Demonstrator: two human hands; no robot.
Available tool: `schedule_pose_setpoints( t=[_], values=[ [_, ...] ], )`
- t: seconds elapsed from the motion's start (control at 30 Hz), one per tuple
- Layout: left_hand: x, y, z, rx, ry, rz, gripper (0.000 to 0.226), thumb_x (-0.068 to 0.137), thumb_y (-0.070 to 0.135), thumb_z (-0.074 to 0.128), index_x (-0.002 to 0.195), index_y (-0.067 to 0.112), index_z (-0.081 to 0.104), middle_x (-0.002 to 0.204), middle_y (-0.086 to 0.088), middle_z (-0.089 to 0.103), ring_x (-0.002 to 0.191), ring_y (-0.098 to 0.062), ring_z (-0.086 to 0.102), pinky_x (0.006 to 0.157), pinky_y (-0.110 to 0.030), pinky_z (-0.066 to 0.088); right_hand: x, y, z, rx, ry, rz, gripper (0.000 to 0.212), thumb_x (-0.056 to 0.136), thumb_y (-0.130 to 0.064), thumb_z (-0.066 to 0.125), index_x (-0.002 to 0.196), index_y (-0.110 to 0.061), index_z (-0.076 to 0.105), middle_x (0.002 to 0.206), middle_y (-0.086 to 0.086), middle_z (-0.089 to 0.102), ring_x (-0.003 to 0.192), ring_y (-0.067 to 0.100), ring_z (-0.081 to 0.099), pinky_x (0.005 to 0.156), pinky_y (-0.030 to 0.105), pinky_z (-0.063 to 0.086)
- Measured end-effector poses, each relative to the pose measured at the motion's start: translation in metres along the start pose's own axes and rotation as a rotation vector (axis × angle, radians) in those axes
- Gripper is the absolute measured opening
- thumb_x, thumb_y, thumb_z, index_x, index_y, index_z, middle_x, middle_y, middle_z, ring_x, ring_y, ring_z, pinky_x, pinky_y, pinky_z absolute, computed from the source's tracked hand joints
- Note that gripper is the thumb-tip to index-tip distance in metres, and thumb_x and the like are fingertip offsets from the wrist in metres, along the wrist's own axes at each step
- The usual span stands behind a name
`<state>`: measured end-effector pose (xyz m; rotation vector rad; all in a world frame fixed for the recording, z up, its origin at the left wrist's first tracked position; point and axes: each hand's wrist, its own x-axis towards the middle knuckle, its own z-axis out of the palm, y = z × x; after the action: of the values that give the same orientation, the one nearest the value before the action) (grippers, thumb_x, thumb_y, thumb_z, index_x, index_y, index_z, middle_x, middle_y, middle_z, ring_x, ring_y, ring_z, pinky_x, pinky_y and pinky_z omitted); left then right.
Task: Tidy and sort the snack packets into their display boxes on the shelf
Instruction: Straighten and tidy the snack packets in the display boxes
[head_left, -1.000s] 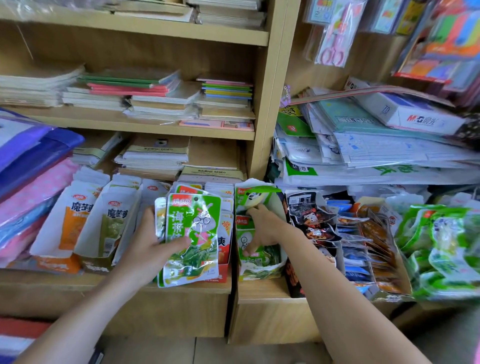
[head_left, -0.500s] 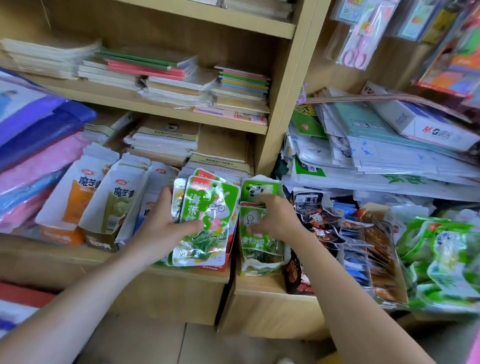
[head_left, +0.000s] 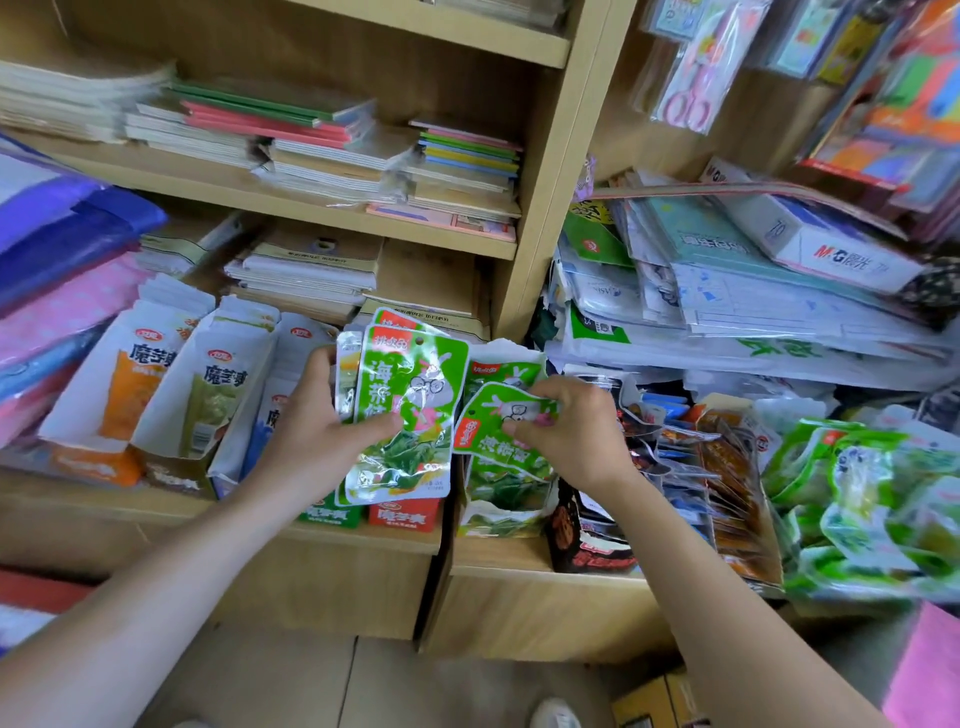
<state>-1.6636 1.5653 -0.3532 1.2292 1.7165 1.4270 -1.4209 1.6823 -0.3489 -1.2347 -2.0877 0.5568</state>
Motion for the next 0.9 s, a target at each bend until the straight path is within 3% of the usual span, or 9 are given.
schedule_pose_setpoints(
  t=[0.07, 0.13, 0.33, 0.47, 0.53, 0.7, 0.8, 0.9],
  values=[
    [0.0, 0.002, 0.004, -0.008, 0.026, 0.02, 0.053, 0.08, 0.018, 0.084, 0.118, 0.03, 0.049, 0.108, 0.013, 0.071, 0.104, -0.013, 0.068, 0.096, -0.055, 0.052, -0.002, 0.0, -0.006, 0.058, 0.075, 0.006, 0.047, 0.072, -0.029, 0.089, 0.111, -0.009, 0.071, 0.103, 0.004, 0.067, 0.08, 0.012, 0.066, 0.079, 0.031, 0.055],
    [0.0, 0.004, 0.01, -0.03, 0.057, 0.033, 0.051, 0.08, 0.017, 0.084, 0.118, 0.027, 0.05, 0.106, 0.011, 0.072, 0.102, -0.012, 0.069, 0.095, -0.054, 0.052, -0.003, -0.002, -0.015, 0.068, 0.158, 0.017, 0.041, 0.073, -0.03, 0.088, 0.106, -0.011, 0.072, 0.095, 0.001, 0.063, 0.074, 0.003, 0.058, 0.071, 0.015, 0.045],
    [0.0, 0.007, 0.023, -0.043, 0.156, 0.06, 0.049, 0.081, 0.017, 0.083, 0.115, 0.028, 0.05, 0.105, 0.01, 0.072, 0.098, -0.012, 0.069, 0.092, -0.055, 0.053, -0.01, -0.009, -0.03, 0.136, 0.41, -0.085, 0.019, 0.075, -0.025, 0.087, 0.084, -0.018, 0.072, 0.071, -0.013, 0.055, 0.078, 0.025, 0.056, 0.067, 0.031, 0.044],
    [-0.001, 0.01, 0.026, -0.072, 0.198, 0.069, 0.051, 0.079, 0.016, 0.084, 0.113, 0.034, 0.05, 0.107, 0.011, 0.073, 0.102, -0.016, 0.07, 0.095, -0.056, 0.052, -0.011, -0.012, -0.043, 0.21, 0.589, -0.092, 0.019, 0.076, -0.023, 0.086, 0.076, -0.019, 0.068, 0.063, -0.015, 0.052, 0.073, 0.02, 0.05, 0.063, 0.017, 0.037],
    [-0.002, 0.013, 0.029, -0.067, 0.208, 0.072, 0.051, 0.078, 0.018, 0.085, 0.108, 0.038, 0.049, 0.104, 0.013, 0.073, 0.101, -0.016, 0.07, 0.095, -0.057, 0.052, -0.009, -0.009, -0.048, 0.243, 0.649, -0.07, 0.023, 0.077, -0.025, 0.085, 0.072, -0.011, 0.067, 0.062, -0.014, 0.051, 0.072, 0.022, 0.049, 0.061, 0.02, 0.036],
    [-0.005, 0.018, 0.045, -0.117, 0.151, 0.059, 0.049, 0.078, 0.009, 0.084, 0.112, 0.024, 0.052, 0.101, 0.011, 0.075, 0.093, -0.009, 0.072, 0.084, -0.041, 0.056, -0.004, -0.003, -0.05, 0.279, 0.697, -0.022, 0.023, 0.078, -0.028, 0.084, 0.076, -0.009, 0.07, 0.064, -0.003, 0.057, 0.076, 0.026, 0.053, 0.064, 0.029, 0.042],
    [-0.008, 0.021, 0.061, -0.073, 0.088, 0.084, 0.049, 0.079, 0.01, 0.084, 0.111, 0.029, 0.053, 0.101, 0.019, 0.073, 0.092, 0.0, 0.07, 0.079, -0.033, 0.054, 0.002, 0.0, -0.049, 0.346, 0.695, 0.03, 0.022, 0.078, -0.029, 0.084, 0.078, -0.012, 0.071, 0.068, 0.003, 0.063, 0.078, 0.027, 0.058, 0.069, 0.035, 0.049],
    [-0.005, 0.018, 0.082, 0.02, 0.05, 0.086, 0.051, 0.078, 0.014, 0.085, 0.117, 0.029, 0.056, 0.105, 0.015, 0.073, 0.098, -0.002, 0.069, 0.083, -0.034, 0.053, 0.006, 0.003, -0.054, 0.464, 0.71, 0.126, 0.019, 0.077, -0.032, 0.085, 0.081, -0.018, 0.073, 0.071, 0.006, 0.069, 0.073, 0.024, 0.067, 0.067, 0.038, 0.055]
  ],
)
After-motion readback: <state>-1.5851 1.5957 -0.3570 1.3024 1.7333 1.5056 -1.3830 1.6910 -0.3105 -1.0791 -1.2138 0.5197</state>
